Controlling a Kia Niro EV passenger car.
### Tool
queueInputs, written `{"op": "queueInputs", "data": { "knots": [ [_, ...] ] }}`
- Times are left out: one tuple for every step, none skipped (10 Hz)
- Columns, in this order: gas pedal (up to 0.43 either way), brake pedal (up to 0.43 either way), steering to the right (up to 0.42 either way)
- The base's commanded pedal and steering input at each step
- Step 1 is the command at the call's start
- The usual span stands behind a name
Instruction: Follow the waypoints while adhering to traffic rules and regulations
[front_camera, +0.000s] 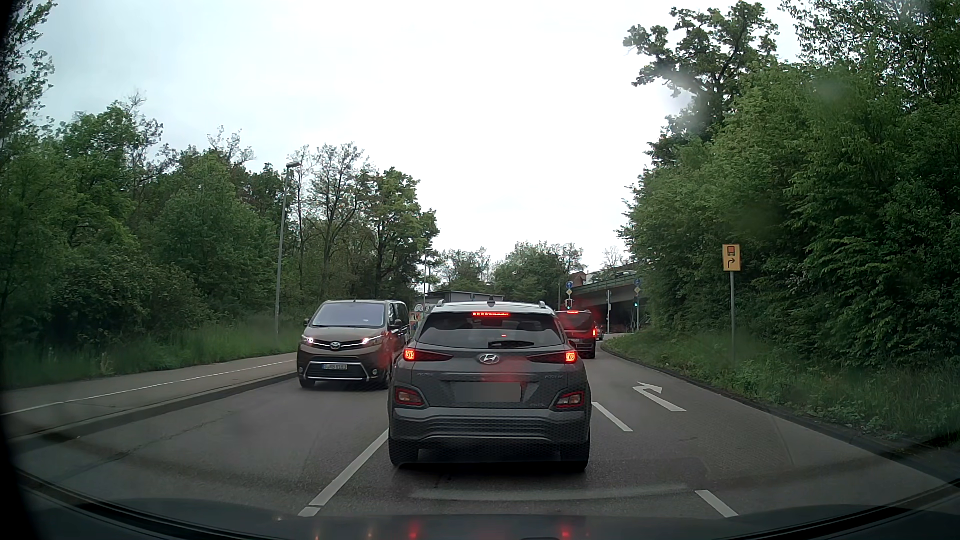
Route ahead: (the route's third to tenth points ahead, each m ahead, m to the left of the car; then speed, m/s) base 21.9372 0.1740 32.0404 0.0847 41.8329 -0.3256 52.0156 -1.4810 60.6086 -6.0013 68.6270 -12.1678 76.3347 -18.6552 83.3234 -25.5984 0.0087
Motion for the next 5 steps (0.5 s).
{"op": "queueInputs", "data": {
  "knots": [
    [0.000, 0.280, -0.006],
    [0.000, 0.280, -0.007],
    [0.000, 0.280, -0.007],
    [0.000, 0.280, -0.007],
    [0.000, 0.280, -0.006]
  ]
}}
